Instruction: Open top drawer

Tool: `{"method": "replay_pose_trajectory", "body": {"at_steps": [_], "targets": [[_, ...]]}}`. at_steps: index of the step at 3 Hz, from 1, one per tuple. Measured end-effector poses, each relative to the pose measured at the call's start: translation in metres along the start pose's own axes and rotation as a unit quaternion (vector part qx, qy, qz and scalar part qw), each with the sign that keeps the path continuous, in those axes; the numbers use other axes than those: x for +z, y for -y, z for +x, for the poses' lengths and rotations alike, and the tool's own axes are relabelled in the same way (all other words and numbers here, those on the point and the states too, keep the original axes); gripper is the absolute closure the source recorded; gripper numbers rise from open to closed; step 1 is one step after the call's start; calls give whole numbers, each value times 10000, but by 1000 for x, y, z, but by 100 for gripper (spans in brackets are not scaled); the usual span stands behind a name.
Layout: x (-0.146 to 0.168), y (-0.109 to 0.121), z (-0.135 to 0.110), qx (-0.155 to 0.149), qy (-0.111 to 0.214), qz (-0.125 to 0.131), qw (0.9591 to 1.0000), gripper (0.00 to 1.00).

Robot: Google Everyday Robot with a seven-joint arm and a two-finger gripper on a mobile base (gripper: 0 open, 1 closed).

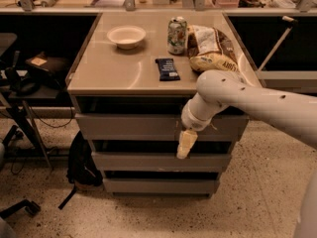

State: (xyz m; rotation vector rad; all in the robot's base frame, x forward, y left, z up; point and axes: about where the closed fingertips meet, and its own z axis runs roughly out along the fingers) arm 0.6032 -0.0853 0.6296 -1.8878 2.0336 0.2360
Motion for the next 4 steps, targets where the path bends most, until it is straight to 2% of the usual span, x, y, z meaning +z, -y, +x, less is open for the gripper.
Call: {"method": "replay_pose_trajectory", "body": {"at_steps": [1, 2, 4], "targets": [[2, 0, -4, -24, -4, -20, 10000, 0], [2, 0, -4, -24, -4, -20, 10000, 18], [2, 0, -4, -24, -4, -20, 10000, 66]]}}
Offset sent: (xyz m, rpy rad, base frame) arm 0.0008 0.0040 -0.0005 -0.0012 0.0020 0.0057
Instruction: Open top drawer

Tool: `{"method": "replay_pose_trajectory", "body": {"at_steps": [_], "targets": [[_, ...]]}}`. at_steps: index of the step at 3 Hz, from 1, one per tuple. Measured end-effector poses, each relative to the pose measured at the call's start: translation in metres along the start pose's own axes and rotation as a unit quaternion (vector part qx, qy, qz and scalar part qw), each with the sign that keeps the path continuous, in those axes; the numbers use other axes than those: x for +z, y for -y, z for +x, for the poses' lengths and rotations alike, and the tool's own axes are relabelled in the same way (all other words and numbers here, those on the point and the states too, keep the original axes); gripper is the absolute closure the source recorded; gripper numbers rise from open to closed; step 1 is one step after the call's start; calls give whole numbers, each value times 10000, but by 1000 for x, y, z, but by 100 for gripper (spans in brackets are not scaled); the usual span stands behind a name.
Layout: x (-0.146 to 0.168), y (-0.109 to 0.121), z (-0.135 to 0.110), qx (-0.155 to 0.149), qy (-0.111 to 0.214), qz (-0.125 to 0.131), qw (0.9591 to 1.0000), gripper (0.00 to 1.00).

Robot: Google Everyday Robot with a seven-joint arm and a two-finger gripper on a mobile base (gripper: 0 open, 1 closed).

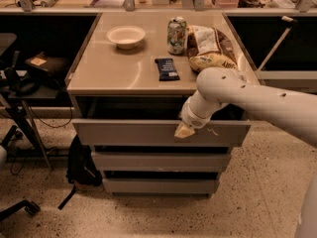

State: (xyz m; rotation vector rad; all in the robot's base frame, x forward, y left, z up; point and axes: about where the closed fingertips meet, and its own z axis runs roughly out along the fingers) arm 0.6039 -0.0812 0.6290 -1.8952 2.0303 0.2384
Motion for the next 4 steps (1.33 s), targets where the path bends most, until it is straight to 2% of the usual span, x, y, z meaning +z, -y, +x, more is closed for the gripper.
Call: {"method": "replay_pose_trajectory", "body": {"at_steps": [1, 2, 4], "targets": [[-5, 1, 0, 0, 0, 0, 10000, 88], [-7, 0, 0, 0, 0, 1, 10000, 100], [-19, -1, 12, 59, -40, 67, 10000, 100]]}}
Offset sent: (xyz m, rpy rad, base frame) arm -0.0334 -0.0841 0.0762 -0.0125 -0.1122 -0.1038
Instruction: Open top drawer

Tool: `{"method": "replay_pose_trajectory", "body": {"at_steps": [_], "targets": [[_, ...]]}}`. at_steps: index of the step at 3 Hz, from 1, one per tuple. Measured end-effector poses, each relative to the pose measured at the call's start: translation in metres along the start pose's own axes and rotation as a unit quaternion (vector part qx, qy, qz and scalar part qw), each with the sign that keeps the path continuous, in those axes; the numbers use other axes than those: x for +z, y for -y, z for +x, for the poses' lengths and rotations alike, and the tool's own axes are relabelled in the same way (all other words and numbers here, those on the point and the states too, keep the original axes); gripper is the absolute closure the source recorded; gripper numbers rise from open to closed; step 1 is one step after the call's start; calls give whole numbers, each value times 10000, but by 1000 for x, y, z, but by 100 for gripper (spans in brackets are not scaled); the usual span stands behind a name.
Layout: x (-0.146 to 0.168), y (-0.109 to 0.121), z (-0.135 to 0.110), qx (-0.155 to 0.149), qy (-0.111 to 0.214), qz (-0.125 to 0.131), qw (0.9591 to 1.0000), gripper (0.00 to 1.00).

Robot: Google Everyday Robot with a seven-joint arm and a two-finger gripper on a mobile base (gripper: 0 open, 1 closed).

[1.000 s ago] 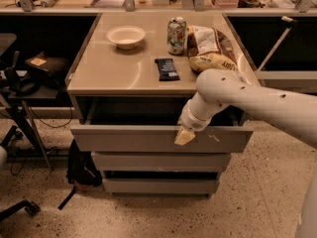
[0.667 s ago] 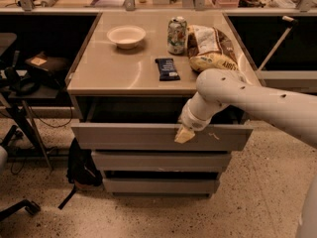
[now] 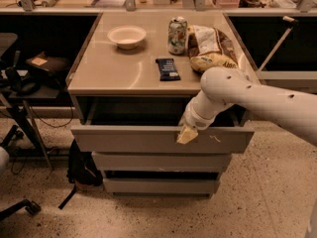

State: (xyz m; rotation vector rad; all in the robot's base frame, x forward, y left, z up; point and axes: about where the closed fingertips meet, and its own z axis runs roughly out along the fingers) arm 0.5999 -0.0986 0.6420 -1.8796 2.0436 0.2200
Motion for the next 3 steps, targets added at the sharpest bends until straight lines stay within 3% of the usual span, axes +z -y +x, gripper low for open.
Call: {"method": "replay_pose_trajectory", "body": {"at_steps": [3], "targets": [[0, -4, -2, -2, -20, -32, 10000, 100]]}}
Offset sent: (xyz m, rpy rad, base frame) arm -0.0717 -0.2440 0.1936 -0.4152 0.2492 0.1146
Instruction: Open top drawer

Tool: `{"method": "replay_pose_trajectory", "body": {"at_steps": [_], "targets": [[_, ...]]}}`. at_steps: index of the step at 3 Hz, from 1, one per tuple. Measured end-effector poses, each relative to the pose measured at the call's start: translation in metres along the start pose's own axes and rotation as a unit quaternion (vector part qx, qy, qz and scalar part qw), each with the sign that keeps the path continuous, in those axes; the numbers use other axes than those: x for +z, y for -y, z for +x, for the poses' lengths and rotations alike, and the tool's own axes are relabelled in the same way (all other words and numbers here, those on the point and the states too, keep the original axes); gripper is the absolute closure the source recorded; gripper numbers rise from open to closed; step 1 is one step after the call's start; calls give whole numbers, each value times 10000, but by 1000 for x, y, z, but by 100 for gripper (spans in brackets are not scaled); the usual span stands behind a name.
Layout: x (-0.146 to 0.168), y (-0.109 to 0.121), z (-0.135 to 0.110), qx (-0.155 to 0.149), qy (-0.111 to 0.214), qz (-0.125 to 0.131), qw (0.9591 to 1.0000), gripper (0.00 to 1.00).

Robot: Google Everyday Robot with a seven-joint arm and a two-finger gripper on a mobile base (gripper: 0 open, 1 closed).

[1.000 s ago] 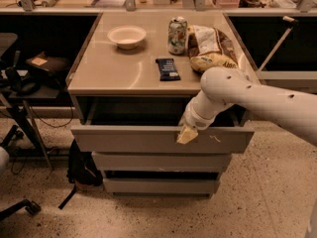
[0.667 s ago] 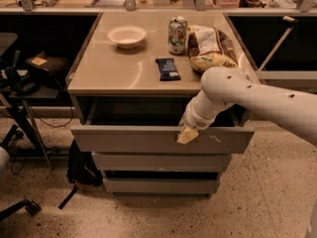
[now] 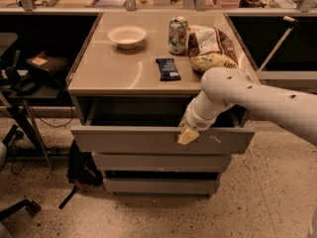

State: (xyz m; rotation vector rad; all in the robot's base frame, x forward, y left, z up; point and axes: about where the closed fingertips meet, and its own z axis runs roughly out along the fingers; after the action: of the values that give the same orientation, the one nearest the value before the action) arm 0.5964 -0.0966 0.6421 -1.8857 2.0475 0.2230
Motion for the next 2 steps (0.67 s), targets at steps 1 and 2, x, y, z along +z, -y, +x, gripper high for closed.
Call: {"method": "replay_pose_trajectory", "body": {"at_steps": [1, 2], "targets": [[0, 0, 0, 0, 0, 0, 10000, 100], [0, -3, 1, 23, -5, 50, 10000, 100]]}}
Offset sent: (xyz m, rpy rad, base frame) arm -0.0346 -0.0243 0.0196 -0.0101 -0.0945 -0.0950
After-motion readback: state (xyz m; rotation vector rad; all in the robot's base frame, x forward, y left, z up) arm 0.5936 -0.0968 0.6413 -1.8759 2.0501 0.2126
